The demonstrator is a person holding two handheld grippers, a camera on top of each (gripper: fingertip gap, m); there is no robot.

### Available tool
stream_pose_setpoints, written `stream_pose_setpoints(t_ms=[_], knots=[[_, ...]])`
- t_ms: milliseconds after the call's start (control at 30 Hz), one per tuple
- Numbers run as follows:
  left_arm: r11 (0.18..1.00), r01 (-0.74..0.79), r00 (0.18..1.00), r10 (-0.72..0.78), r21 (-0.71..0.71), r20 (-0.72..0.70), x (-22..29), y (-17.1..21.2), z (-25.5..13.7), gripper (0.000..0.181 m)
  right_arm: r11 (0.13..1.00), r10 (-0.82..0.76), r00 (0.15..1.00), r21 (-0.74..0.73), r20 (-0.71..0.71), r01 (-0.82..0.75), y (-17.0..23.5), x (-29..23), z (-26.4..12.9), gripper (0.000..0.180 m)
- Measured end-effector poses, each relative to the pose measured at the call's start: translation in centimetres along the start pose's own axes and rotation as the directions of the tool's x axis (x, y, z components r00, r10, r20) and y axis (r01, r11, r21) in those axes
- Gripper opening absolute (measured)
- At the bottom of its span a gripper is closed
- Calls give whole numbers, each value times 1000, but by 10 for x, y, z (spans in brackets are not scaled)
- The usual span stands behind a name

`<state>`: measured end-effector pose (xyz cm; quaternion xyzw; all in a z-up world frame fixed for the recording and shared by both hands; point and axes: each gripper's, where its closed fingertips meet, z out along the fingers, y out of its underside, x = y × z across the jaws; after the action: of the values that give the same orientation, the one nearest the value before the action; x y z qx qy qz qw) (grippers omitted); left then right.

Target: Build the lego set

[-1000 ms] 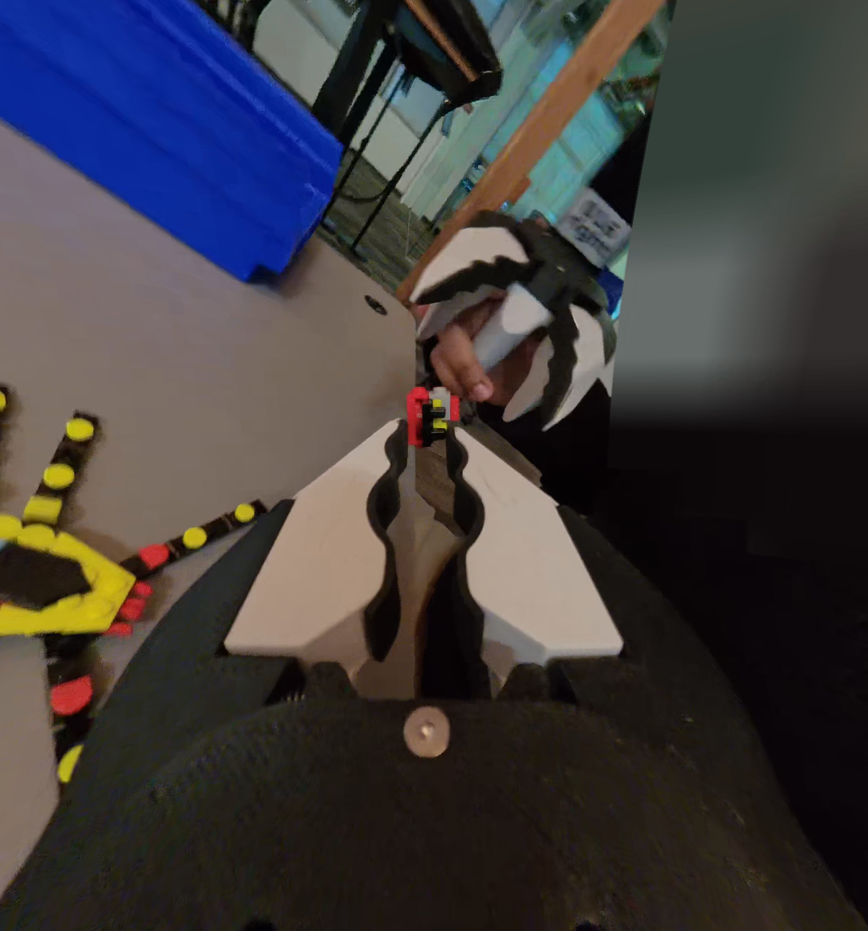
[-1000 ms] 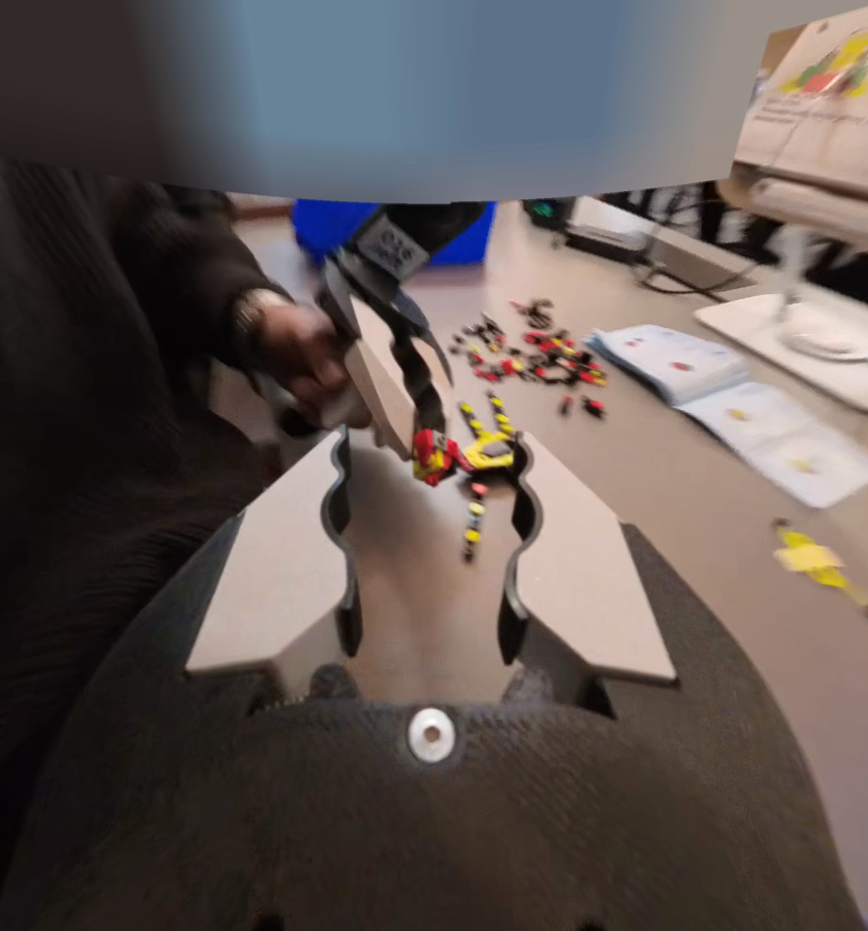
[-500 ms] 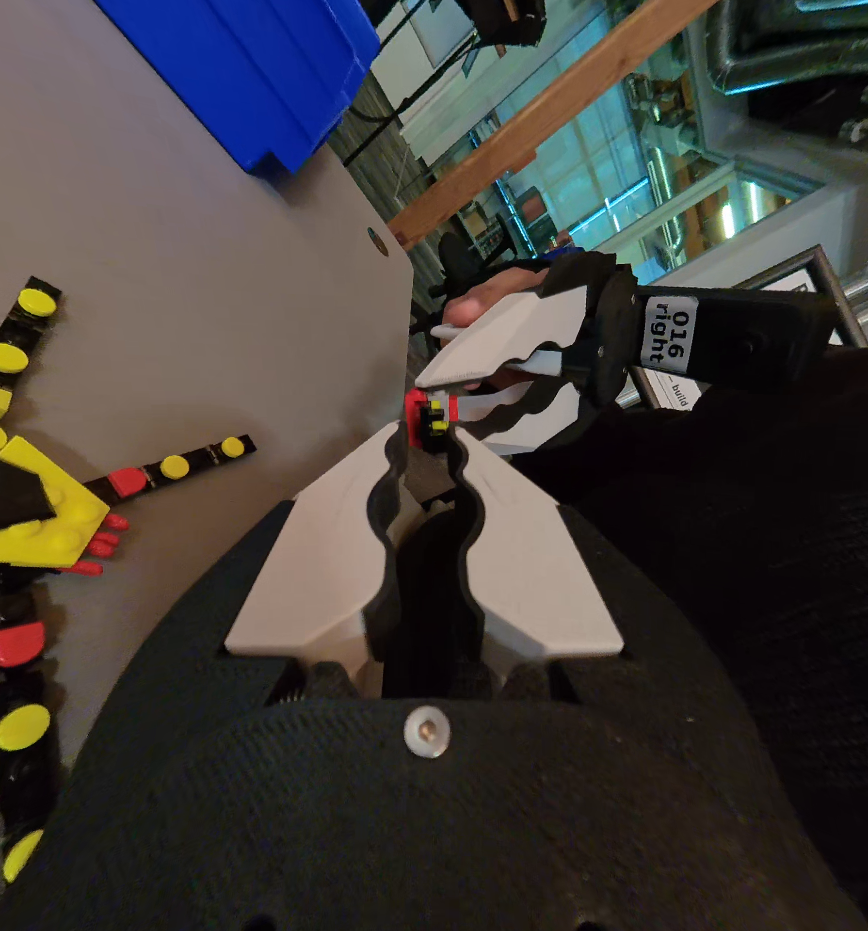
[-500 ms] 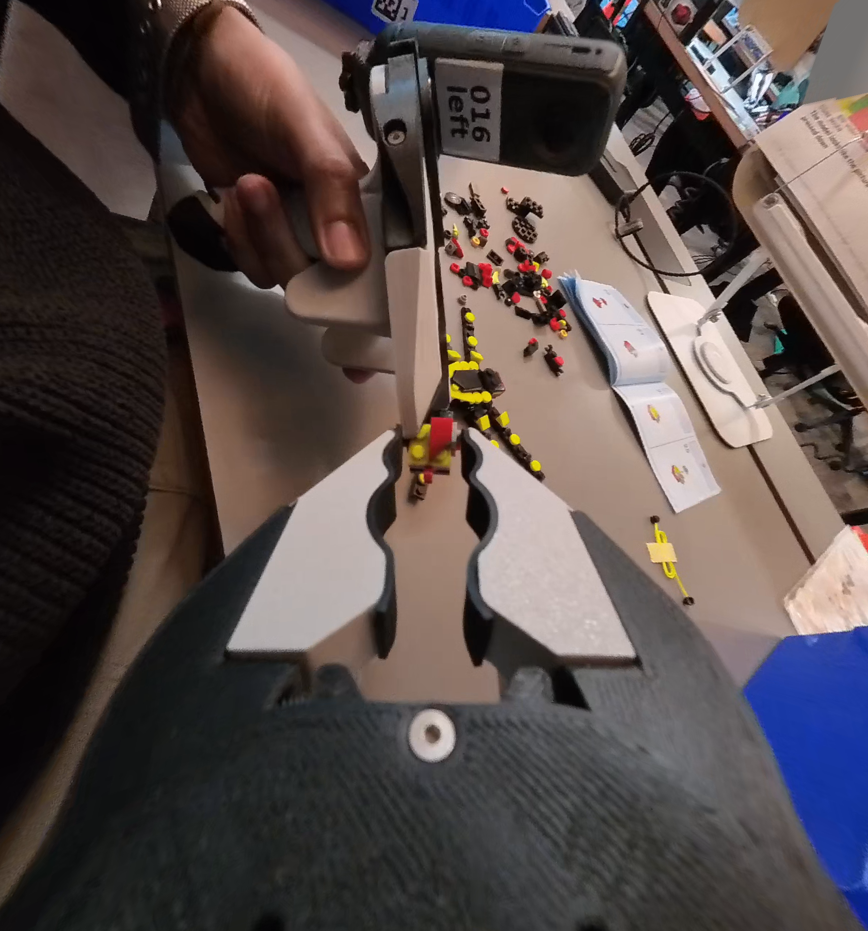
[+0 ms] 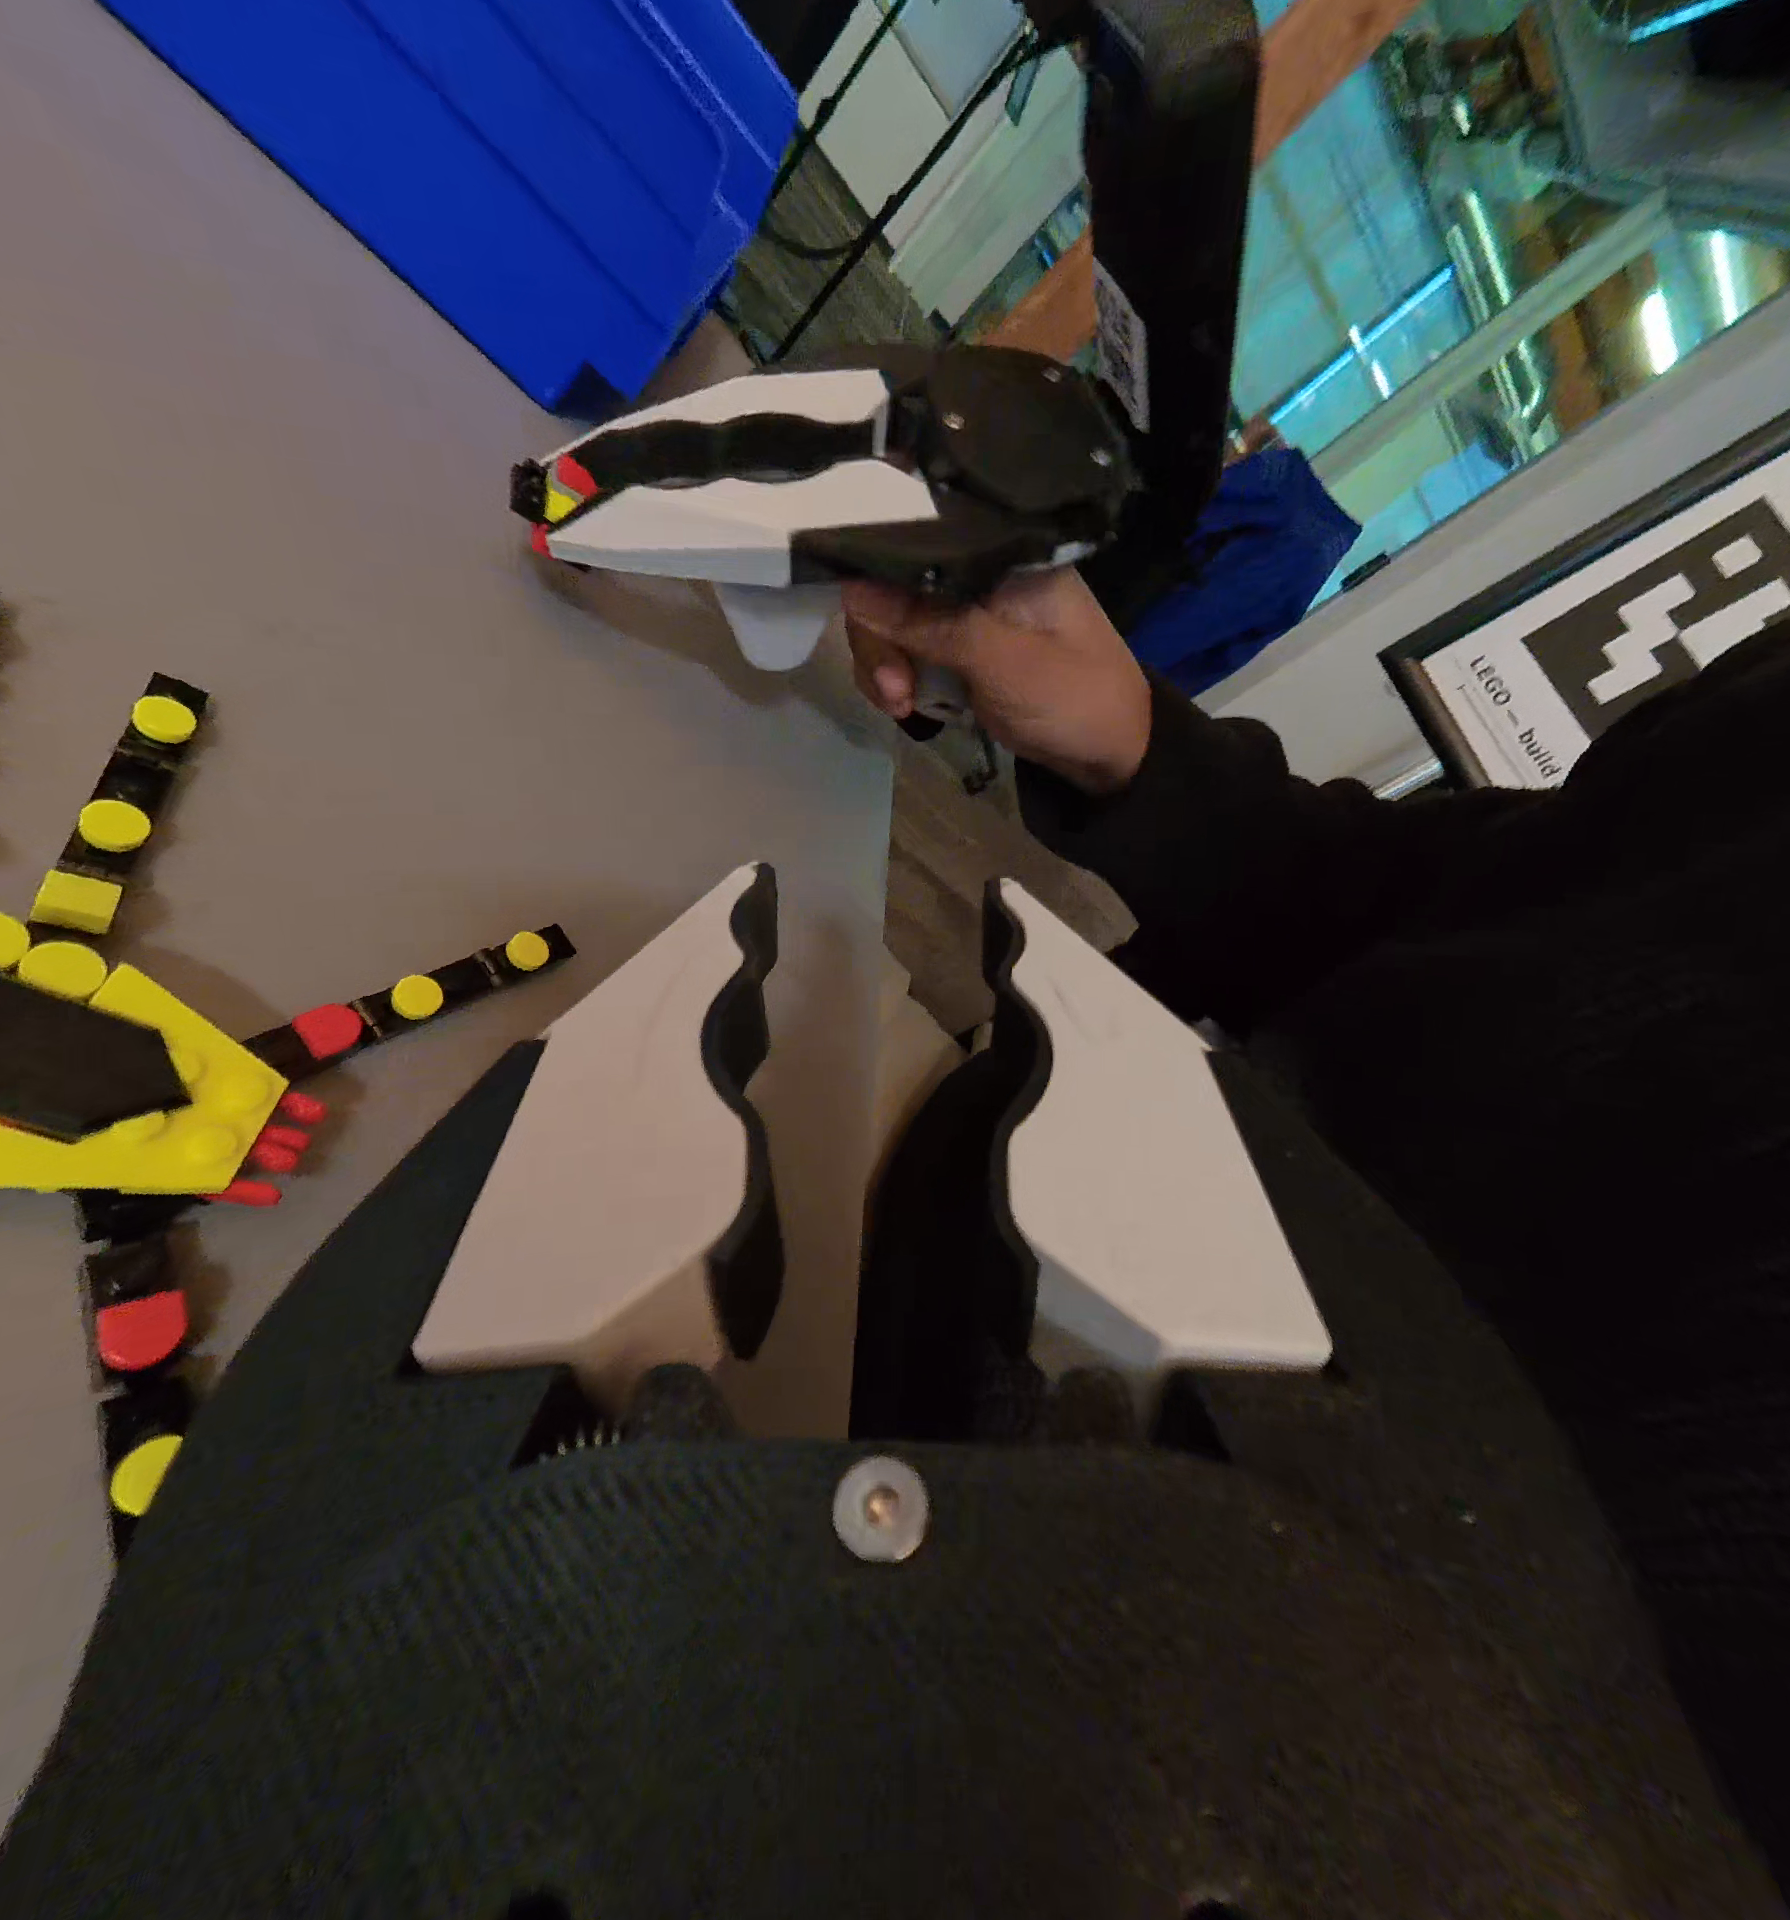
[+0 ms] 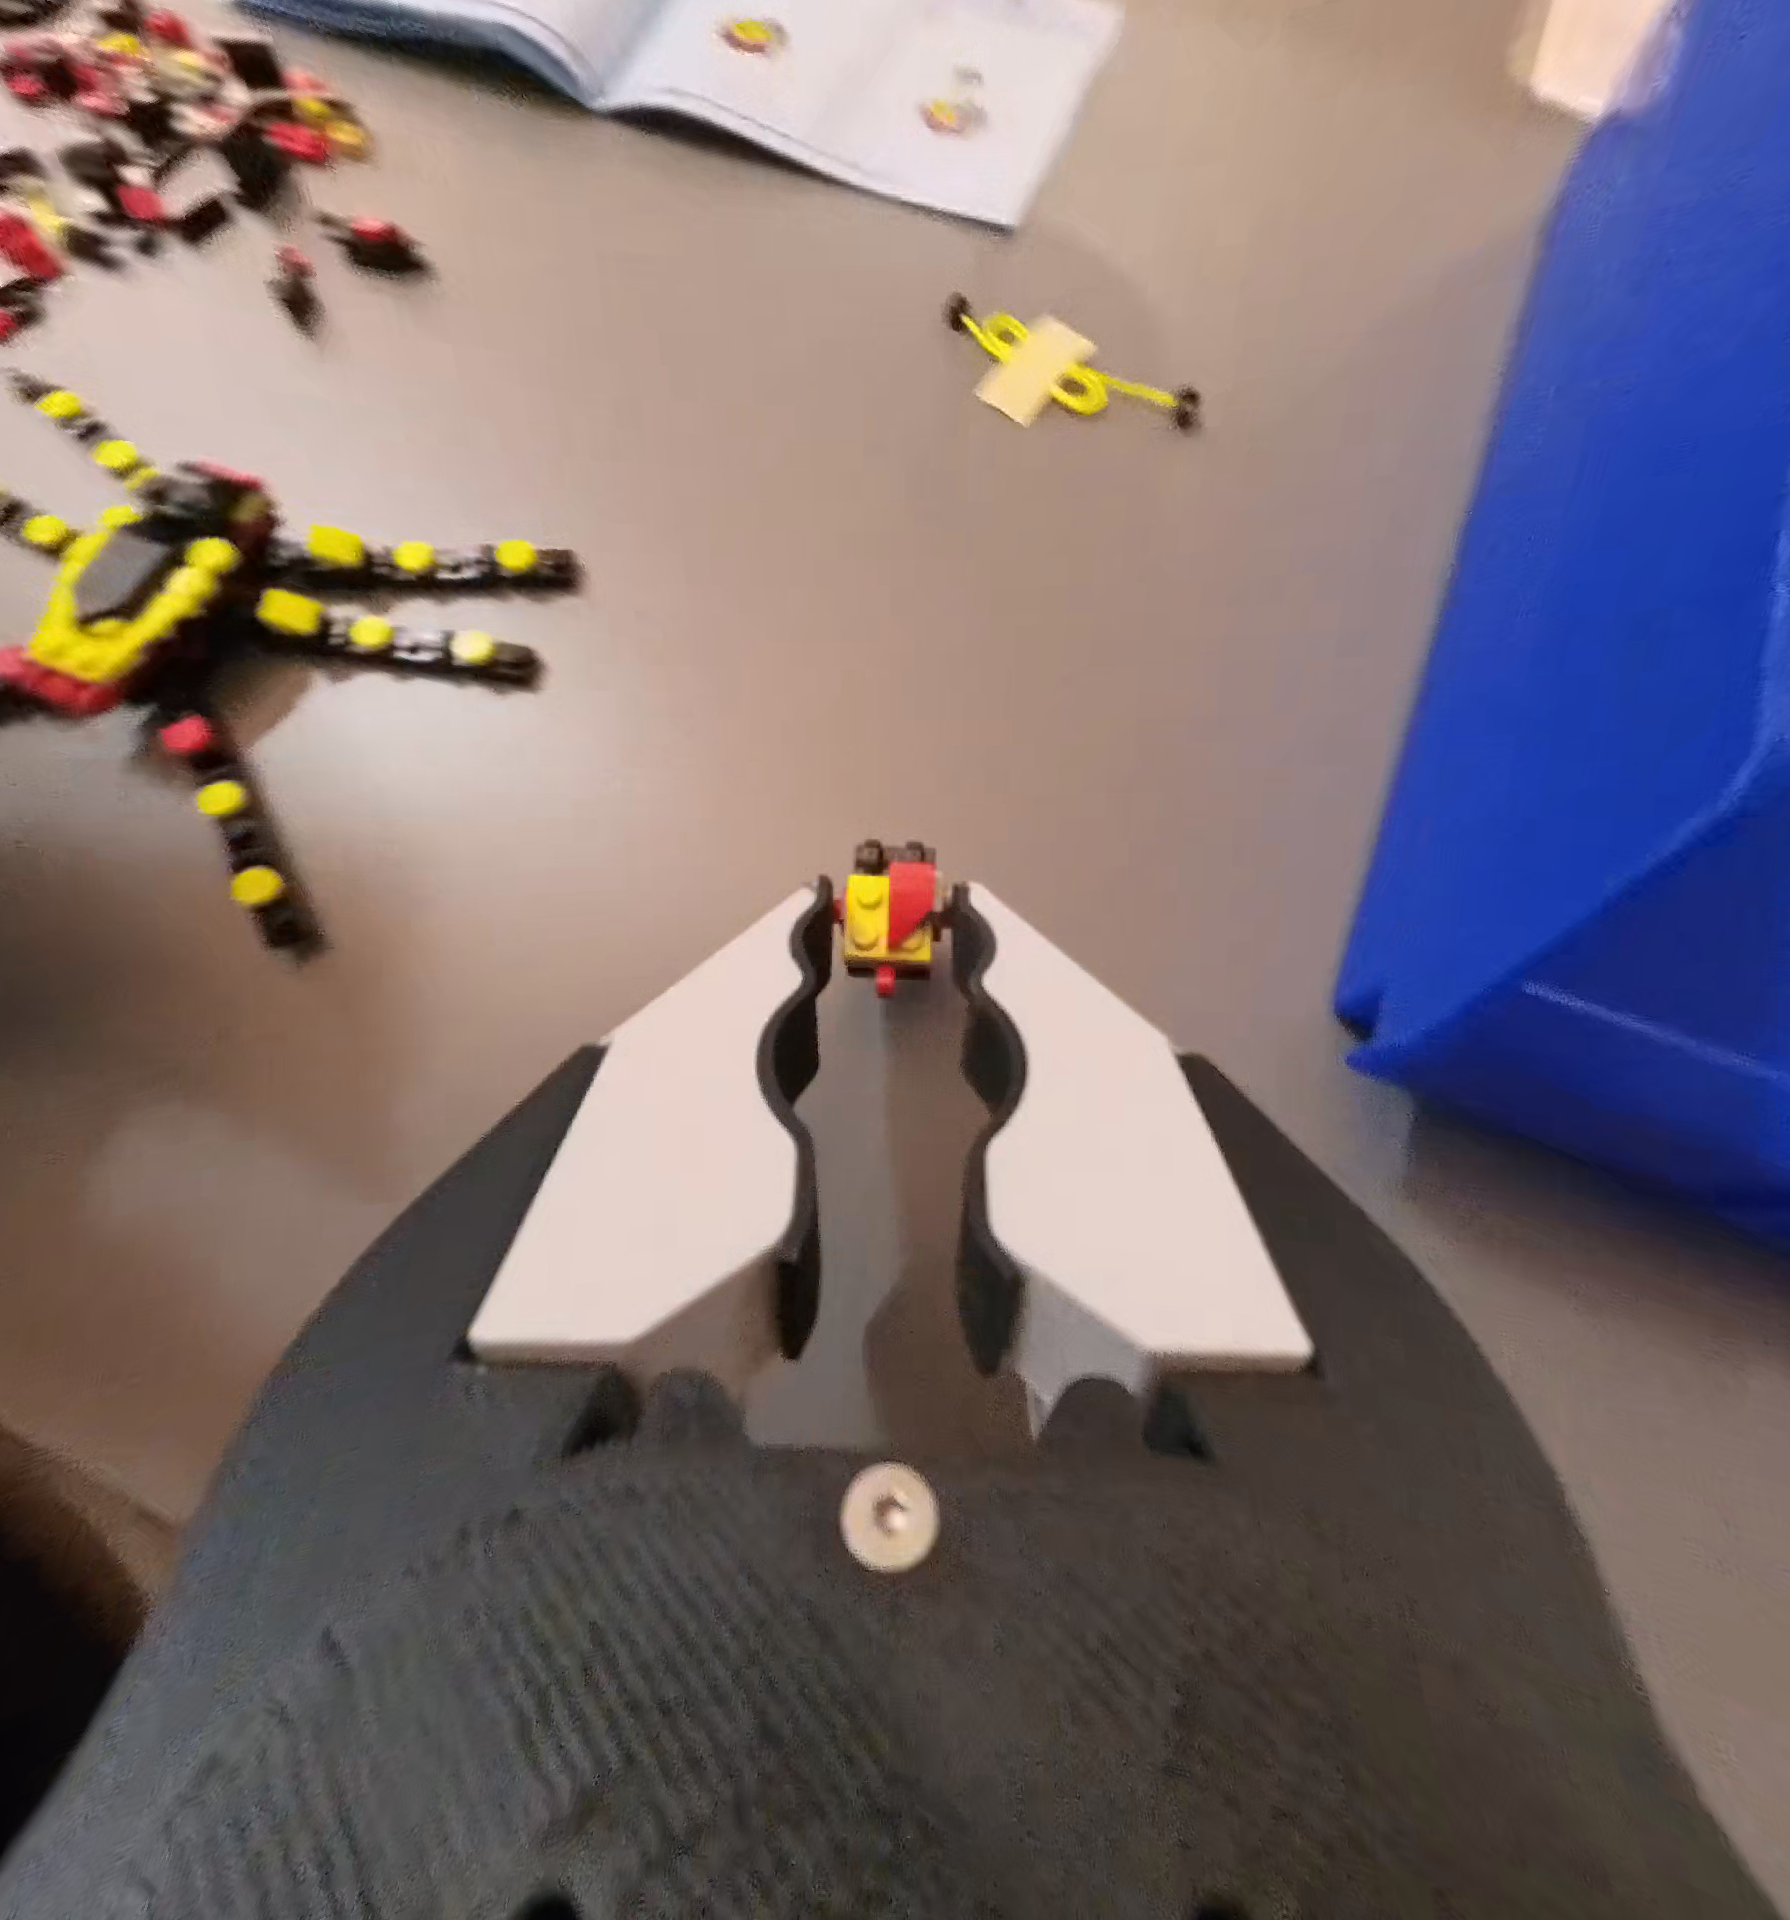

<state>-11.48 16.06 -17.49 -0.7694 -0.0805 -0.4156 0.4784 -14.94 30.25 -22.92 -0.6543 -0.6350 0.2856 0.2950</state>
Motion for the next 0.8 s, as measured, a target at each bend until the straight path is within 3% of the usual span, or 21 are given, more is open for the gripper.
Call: stream_pose_setpoints(t_ms=[167, 333, 367, 467, 533, 667, 800], knots=[[999, -42, 999, 42, -18, 13, 1, 2, 0, 37, 999, 16, 993, -37, -114, -20, 9, 15, 9, 21], [1000, -7, 1000, 7, 0, -7, 1, -1, -2, 37, 997, 50, 990, -47, -132, -57, 13, 17, 12, 22], [1000, -5, 1000, 5, 3, -8, 1, -2, -3, 37, 997, 55, 990, -50, -129, -62, 14, 17, 13, 26], [1000, -1, 1000, 1, 7, -18, 2, -3, -4, 36, 999, 35, 995, -38, -97, -38, 8, 14, 10, 66], [1000, 0, 1000, 0, 8, -25, 3, -3, -4, 35, 998, 0, 996, 60, -89, 6, -14, 16, -3, 78], [1000, -14, 1000, 14, 8, -23, 4, -3, -4, 35, 963, -88, 993, 247, -80, 106, -42, 14, -34, 55], [1000, -26, 999, 26, 8, -19, 5, -3, -4, 34, 969, -187, 982, 167, -1, 185, -26, -8, -23, 37]])
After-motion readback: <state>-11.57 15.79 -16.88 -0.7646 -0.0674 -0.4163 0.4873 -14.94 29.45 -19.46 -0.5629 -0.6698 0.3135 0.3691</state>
